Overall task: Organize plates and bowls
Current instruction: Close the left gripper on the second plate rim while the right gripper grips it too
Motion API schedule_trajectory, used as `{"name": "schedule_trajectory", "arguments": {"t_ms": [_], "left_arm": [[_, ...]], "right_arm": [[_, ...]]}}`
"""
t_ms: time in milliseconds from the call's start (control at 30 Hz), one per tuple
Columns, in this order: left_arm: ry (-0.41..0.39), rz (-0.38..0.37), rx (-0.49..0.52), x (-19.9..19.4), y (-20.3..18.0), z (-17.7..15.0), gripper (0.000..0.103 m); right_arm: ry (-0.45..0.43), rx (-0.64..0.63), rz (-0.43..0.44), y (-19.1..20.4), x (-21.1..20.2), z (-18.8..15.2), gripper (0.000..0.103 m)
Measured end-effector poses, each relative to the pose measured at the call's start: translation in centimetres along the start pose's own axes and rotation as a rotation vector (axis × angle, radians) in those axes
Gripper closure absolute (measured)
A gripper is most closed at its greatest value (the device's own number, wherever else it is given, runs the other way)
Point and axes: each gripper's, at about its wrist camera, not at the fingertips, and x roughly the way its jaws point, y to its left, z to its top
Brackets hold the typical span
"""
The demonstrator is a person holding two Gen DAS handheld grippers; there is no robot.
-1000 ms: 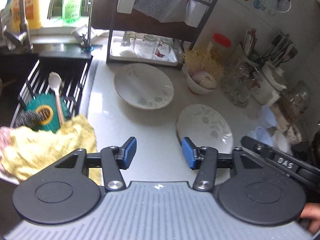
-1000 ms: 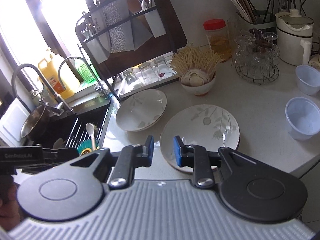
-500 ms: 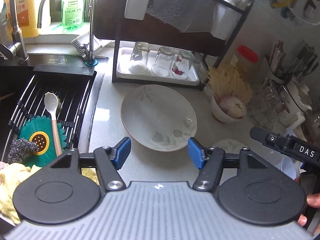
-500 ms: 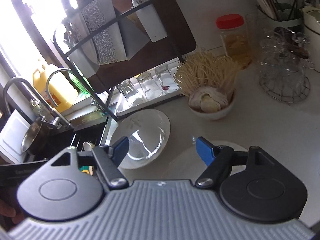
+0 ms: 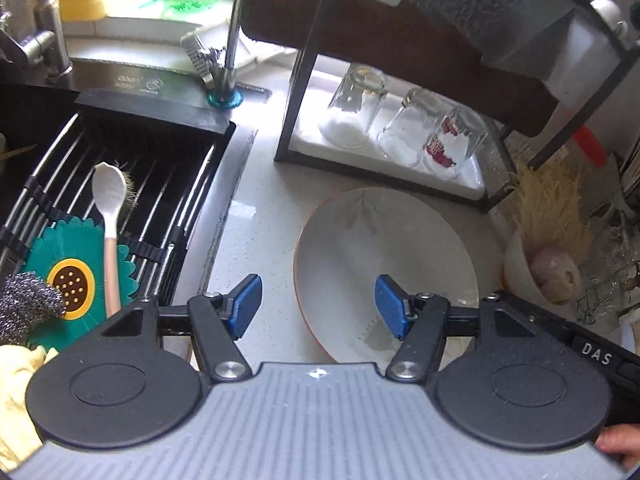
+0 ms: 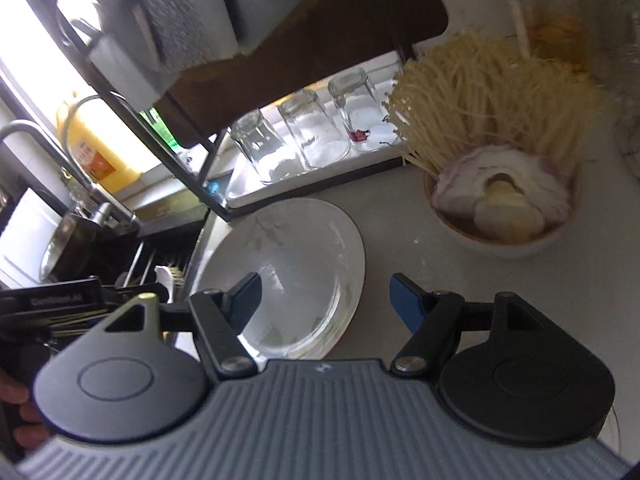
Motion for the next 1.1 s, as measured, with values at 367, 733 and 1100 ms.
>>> {"name": "schedule_trajectory", "arguments": {"t_ms": [367, 733, 1100], "left_arm": [[0.091, 0.012, 0.059, 5.7, 0.2, 2.8, 0.036], [0.154, 0.021, 0.044, 7.8, 0.7, 2.7, 0.058], [0.165, 0.015, -0.018, 8.1, 1.1, 2.4, 0.078]], "right_arm": [[0.01, 0.061, -0.047, -0.4, 4.8, 0.4, 0.033], [0.027, 0.011, -0.069, -0.1, 6.3, -0.4, 0.053], [0.046, 0.011, -0.038, -0.9, 6.6, -0.2, 0.082]]}}
